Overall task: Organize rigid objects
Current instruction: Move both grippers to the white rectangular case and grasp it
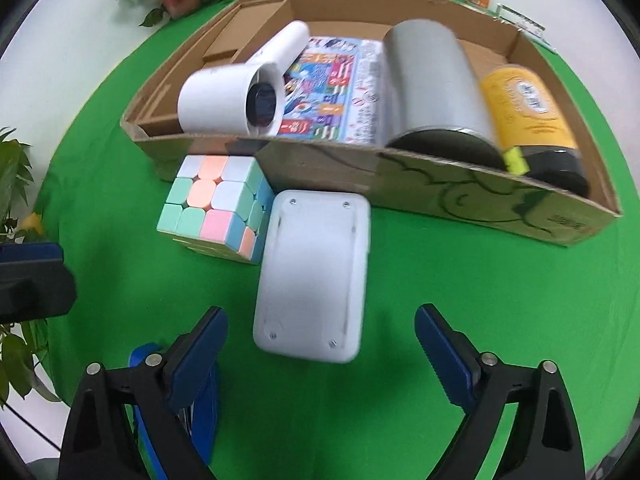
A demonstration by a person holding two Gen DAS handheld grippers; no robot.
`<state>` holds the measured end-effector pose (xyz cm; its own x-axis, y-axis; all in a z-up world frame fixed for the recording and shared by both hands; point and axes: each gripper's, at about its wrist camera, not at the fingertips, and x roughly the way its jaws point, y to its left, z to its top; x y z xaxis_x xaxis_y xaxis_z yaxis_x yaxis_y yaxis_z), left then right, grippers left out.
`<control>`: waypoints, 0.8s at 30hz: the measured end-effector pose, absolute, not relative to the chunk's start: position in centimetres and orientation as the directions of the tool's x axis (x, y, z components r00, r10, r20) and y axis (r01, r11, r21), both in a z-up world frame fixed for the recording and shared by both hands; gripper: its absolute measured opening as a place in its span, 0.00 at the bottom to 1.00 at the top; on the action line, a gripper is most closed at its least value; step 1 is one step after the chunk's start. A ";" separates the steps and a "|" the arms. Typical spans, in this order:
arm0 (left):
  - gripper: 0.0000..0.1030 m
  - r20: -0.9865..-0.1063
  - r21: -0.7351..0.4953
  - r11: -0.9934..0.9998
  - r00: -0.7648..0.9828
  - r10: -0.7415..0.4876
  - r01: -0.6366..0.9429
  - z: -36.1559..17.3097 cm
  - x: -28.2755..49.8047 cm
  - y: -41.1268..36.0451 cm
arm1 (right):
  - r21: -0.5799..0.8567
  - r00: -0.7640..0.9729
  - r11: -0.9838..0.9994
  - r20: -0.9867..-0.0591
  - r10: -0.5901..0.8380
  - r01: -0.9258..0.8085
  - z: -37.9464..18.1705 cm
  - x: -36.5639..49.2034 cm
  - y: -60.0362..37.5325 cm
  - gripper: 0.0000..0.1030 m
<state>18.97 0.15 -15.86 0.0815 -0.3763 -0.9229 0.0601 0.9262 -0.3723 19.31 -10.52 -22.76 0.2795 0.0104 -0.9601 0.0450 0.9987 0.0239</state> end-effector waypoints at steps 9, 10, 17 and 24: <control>0.85 -0.929 -0.366 0.923 0.019 -0.371 0.114 -17.1 19.3 -1.8 | 0.063 0.287 0.994 -0.957 0.036 0.084 -23.6 17.9 -12.3 0.22; 0.85 -0.924 -0.380 0.917 0.006 -0.383 0.120 -17.3 19.2 -2.4 | 0.090 0.284 0.991 -0.957 0.059 0.098 -23.6 17.3 -13.1 0.22; 0.85 -0.883 -0.468 0.870 -0.060 -0.465 0.154 -19.1 19.1 -6.9 | 0.119 0.294 0.978 -0.954 0.065 0.170 -22.9 13.4 -17.1 0.73; 0.78 -0.854 -0.519 0.852 -0.080 -0.514 0.062 -23.2 20.9 -9.1 | 0.148 0.370 0.978 -0.925 0.084 0.147 -20.8 13.0 -17.0 0.84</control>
